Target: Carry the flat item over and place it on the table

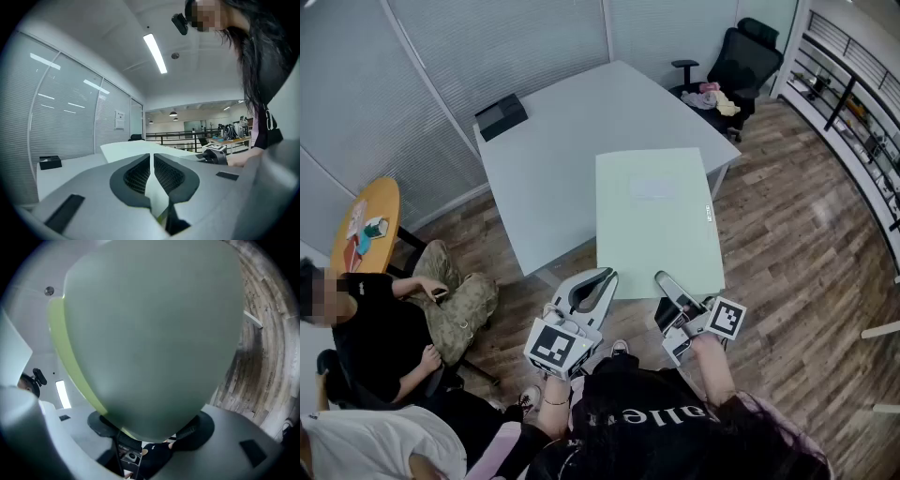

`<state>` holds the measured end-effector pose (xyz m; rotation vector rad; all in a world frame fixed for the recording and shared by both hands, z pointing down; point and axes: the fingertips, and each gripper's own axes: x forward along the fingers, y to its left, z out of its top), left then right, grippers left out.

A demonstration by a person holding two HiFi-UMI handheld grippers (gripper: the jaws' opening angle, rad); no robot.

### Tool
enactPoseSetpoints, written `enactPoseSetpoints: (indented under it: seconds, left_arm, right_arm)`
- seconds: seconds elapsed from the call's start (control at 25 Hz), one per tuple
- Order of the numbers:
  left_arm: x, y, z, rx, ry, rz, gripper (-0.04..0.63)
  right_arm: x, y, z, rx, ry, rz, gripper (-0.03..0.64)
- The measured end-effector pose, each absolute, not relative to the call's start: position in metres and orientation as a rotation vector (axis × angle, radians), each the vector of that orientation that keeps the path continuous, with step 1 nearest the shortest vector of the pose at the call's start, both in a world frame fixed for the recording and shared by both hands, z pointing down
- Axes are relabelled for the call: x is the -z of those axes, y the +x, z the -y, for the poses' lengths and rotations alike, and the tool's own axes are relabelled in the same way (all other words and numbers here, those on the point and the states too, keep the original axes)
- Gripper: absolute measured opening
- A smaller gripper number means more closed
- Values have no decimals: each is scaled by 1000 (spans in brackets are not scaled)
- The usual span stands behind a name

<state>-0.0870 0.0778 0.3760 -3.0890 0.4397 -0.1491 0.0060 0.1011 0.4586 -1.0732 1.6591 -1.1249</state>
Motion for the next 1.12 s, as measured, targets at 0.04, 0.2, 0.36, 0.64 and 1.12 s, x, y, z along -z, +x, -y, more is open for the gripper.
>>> enactPoseSetpoints:
  seconds: [0.04, 0.2, 0.36, 0.64, 1.12]
  left_arm:
    - [-379, -89, -79, 157, -3091, -448, 44]
    - [-387, -80, -84, 180, -3078, -368, 44]
    - [-380, -87, -74, 227, -3018, -321, 44]
    - [-379, -105, -25, 177, -3065, -416, 44]
    - [-396, -115, 3, 213, -3098, -400, 44]
  right_arm:
    - [-461, 2, -102, 1136, -1062, -1655, 296]
    - [-471, 9, -118, 1133, -1092, -1618, 296]
    - [-473, 9, -108, 1111, -1111, -1660, 296]
    - [-477, 0, -60, 1154, -1123, -1630, 296]
    - [-489, 2, -43, 1158, -1194, -1586, 296]
